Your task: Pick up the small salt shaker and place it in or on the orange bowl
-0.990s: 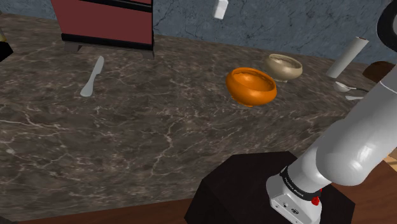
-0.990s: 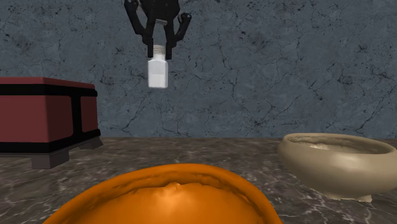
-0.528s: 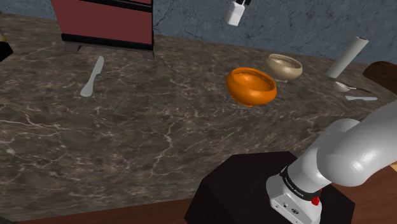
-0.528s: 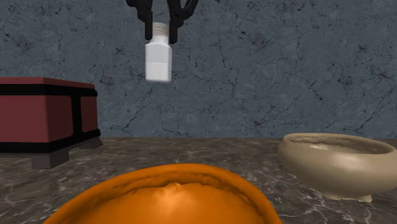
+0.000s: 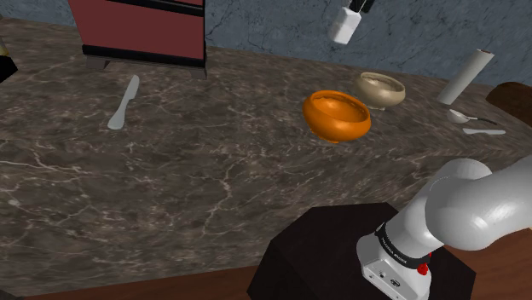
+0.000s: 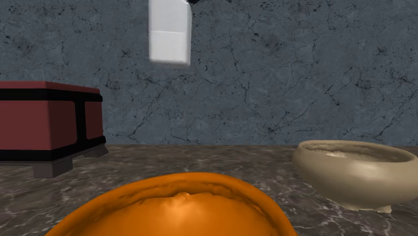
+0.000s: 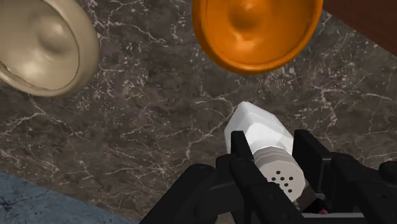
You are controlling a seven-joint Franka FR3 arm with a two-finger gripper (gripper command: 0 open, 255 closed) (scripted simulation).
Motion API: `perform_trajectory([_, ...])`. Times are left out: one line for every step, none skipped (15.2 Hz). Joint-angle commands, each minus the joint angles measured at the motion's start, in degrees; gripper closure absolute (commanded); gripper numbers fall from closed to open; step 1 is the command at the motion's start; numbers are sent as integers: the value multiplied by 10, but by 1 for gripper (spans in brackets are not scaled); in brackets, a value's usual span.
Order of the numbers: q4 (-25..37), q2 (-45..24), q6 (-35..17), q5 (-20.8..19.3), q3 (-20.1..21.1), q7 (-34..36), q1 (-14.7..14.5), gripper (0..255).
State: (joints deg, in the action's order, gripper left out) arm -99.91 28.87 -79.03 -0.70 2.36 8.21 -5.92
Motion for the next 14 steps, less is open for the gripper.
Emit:
perform_trajectory([-23,40,18,4,7,9,-3,255])
perform_trajectory([-31,57,26,6,10,14,-4,255])
perform_trajectory([-39,73,35,9,14,19,-6,255])
perform_trajectory([-47,90,44,11,18,24,-7,255])
perform_trajectory([-51,101,50,13,20,27,-8,255])
perform_trajectory([-64,107,43,14,20,27,-8,255])
perform_trajectory([-76,112,36,14,20,27,-9,255])
perform_trajectory([-89,117,29,14,20,27,-9,255])
perform_trajectory([-101,122,22,14,20,27,-9,255])
perform_trajectory([-113,127,15,15,20,27,-9,255])
perform_trajectory([-125,132,8,15,20,27,-10,255])
perform_trajectory([-136,137,2,15,20,27,-10,255])
perform_trajectory([-148,142,-5,16,20,27,-10,255])
perform_trajectory([-159,146,-12,16,21,27,-10,255])
